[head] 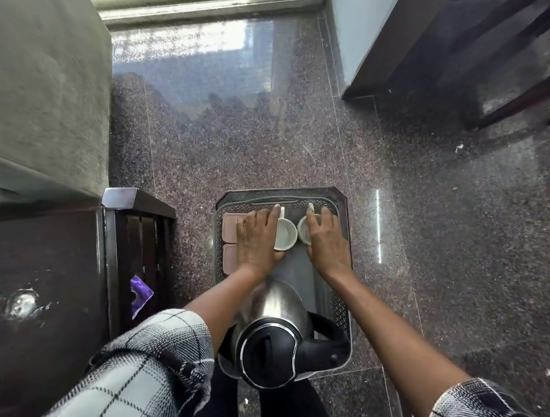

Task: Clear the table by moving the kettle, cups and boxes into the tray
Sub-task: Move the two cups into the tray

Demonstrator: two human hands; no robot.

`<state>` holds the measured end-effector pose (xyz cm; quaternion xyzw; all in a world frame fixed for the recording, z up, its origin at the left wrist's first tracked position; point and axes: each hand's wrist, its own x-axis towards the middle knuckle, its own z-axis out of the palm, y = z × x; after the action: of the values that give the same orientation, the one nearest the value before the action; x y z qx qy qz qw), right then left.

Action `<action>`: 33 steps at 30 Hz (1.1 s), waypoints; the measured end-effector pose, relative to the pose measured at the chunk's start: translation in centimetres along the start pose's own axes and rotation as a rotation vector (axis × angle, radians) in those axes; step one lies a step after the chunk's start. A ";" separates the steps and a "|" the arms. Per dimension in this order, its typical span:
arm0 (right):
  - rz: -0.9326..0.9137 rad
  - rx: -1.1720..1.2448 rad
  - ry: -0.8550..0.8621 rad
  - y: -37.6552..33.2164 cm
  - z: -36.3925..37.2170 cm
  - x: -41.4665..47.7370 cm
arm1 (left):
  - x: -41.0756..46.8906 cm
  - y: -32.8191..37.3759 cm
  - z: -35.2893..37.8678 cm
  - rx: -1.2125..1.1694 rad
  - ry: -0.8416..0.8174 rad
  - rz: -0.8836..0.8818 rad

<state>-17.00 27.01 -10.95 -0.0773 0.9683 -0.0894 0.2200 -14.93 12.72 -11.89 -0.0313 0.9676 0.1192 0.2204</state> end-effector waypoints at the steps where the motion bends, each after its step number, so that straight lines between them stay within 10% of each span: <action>1: -0.013 -0.004 0.061 0.1 -0.1 -0.3 | -0.3 -0.3 -0.4 0.015 0.007 -0.002; 5: -0.140 -0.015 0.313 -0.9 -0.8 -2.0 | -1.9 -2.7 -1.5 0.045 0.060 -0.043; 19: -0.507 -0.304 0.052 -3.9 -0.1 -0.9 | -3.3 -6.8 -0.1 0.360 -0.124 0.104; 33: -0.316 -0.190 0.096 -4.5 -0.2 -1.6 | -3.3 -6.7 -0.3 0.285 0.055 0.101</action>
<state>-15.16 22.93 -9.18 -0.2445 0.9576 -0.0346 0.1486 -11.28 6.21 -11.64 0.0459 0.9807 -0.0094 0.1899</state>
